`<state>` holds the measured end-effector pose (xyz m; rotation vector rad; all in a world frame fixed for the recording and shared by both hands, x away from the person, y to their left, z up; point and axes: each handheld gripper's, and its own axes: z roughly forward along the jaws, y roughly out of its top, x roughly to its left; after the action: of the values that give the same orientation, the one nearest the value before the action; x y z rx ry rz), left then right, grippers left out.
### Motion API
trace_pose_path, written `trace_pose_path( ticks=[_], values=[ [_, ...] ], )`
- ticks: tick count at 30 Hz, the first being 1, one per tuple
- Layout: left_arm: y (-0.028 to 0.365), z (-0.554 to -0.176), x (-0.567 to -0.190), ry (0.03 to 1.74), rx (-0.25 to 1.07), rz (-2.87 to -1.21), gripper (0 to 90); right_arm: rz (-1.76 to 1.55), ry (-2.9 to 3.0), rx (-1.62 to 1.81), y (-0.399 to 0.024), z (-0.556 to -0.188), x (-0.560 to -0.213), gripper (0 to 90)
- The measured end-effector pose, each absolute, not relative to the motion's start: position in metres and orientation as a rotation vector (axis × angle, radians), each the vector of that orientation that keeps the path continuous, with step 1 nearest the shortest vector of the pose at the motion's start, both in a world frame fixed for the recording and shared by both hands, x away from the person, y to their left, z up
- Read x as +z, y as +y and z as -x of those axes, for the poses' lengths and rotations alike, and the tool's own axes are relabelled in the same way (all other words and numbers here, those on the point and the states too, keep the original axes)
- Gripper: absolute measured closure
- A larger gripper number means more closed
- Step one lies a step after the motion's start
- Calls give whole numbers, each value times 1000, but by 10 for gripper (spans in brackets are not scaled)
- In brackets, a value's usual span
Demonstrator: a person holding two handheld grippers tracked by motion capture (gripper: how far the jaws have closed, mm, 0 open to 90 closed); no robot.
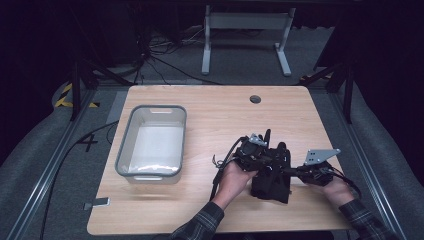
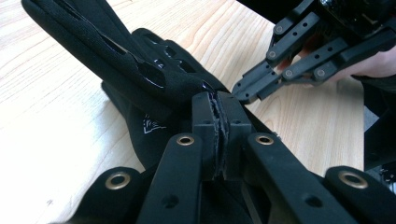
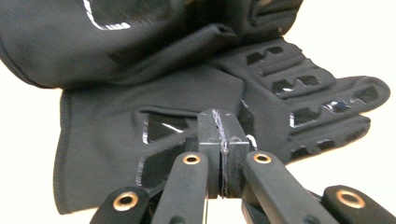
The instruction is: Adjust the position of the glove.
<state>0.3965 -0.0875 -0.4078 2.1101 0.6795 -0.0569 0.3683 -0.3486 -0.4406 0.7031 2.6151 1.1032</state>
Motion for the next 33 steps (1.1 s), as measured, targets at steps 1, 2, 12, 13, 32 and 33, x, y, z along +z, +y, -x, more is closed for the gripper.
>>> trace_pose_path(
  ticks=[1,2,12,13,32,33],
  values=[
    [-88,-396,-408,679,-58,-2110,872,-716,2613,1085,-351,-368,-442,900],
    [-89,-396,-408,676,-56,-2110,872,-728,2617,1068,-353,-368,-444,900],
    [-91,-395,-407,671,-60,-2110,871,-755,2638,1013,-364,-364,-450,900],
    [-93,-394,-407,664,-63,-2112,871,-751,2644,1009,-363,-365,-450,900],
    [-115,-388,-398,549,-82,-2068,819,-763,2652,1014,-366,-364,-452,900],
    [-113,-388,-396,542,-80,-2062,819,-764,2652,1009,-367,-364,-452,900]
  ],
)
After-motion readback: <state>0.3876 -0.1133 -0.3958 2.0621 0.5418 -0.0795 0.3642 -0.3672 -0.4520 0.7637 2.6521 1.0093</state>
